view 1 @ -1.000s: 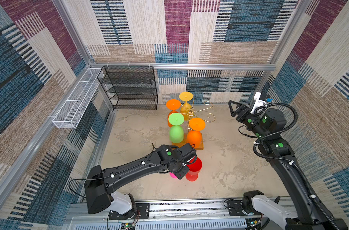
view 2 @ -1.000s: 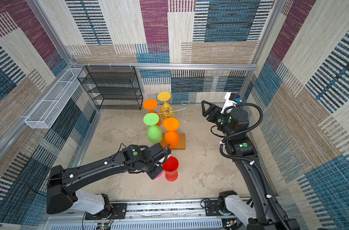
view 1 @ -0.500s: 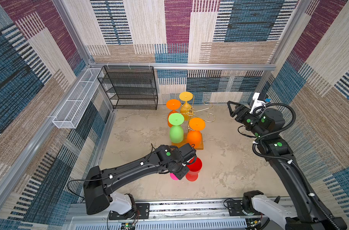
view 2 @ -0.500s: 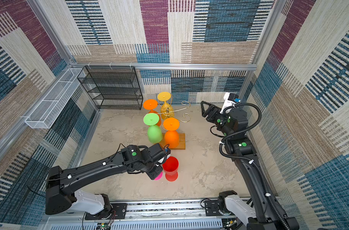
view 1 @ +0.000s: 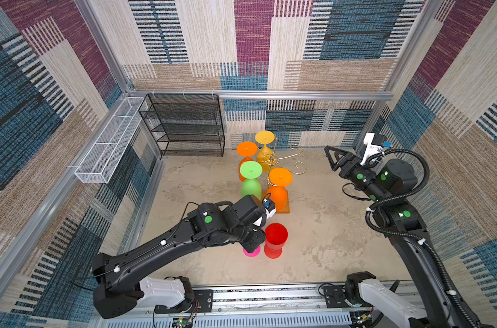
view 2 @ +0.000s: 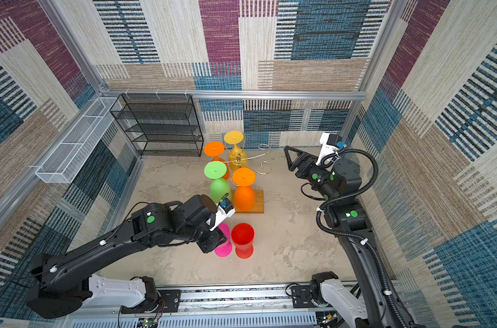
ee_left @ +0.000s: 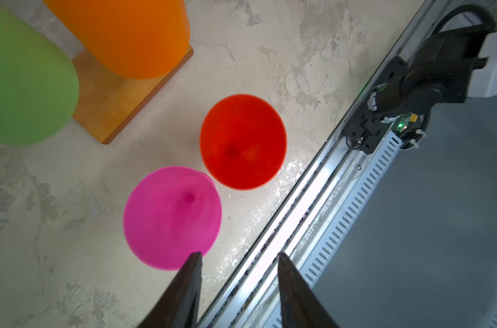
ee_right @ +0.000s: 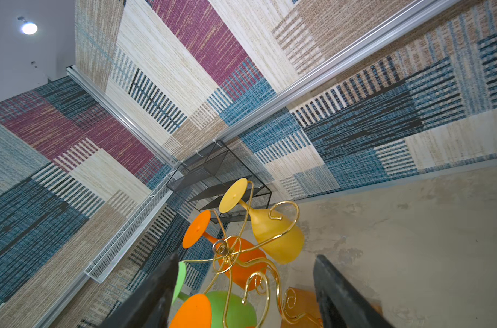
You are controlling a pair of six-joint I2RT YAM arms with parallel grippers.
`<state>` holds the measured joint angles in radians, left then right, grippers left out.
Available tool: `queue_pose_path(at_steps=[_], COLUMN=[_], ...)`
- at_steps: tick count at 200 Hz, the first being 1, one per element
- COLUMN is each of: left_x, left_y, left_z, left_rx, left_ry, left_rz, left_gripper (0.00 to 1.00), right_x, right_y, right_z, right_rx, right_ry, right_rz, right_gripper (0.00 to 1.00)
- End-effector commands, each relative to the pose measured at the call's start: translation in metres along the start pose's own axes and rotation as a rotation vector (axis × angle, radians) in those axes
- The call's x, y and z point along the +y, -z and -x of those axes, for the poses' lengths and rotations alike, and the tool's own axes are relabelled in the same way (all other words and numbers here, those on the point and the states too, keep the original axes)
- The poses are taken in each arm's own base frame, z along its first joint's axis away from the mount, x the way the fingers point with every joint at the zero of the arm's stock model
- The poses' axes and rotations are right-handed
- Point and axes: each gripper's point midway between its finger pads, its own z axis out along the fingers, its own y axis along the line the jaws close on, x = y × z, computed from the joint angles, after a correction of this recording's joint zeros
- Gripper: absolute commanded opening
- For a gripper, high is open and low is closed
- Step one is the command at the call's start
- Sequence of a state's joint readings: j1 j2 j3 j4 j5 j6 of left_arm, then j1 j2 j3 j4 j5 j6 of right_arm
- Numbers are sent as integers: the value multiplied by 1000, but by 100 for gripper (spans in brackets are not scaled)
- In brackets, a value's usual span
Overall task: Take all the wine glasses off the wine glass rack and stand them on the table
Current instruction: 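Stand the magenta glass upright, open the left gripper and raise it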
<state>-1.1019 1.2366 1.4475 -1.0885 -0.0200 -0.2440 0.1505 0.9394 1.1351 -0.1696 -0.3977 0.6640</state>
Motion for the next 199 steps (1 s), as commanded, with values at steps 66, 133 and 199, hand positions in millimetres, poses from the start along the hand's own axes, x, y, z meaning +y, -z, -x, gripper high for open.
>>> queue_pose_path(at_steps=[66, 133, 199], left_x=[48, 60, 64], left_y=[111, 134, 139], left_z=[56, 81, 78], left_rx=[-525, -649, -659], left_ry=[39, -7, -23], left_rz=[224, 321, 344], left_gripper=[55, 59, 59], right_x=[31, 42, 45], right_y=[15, 11, -1], right_z=[-76, -108, -122], right_rx=[330, 409, 427], right_ry=[-160, -233, -289], right_rz=[222, 250, 271], right_gripper=[67, 59, 53])
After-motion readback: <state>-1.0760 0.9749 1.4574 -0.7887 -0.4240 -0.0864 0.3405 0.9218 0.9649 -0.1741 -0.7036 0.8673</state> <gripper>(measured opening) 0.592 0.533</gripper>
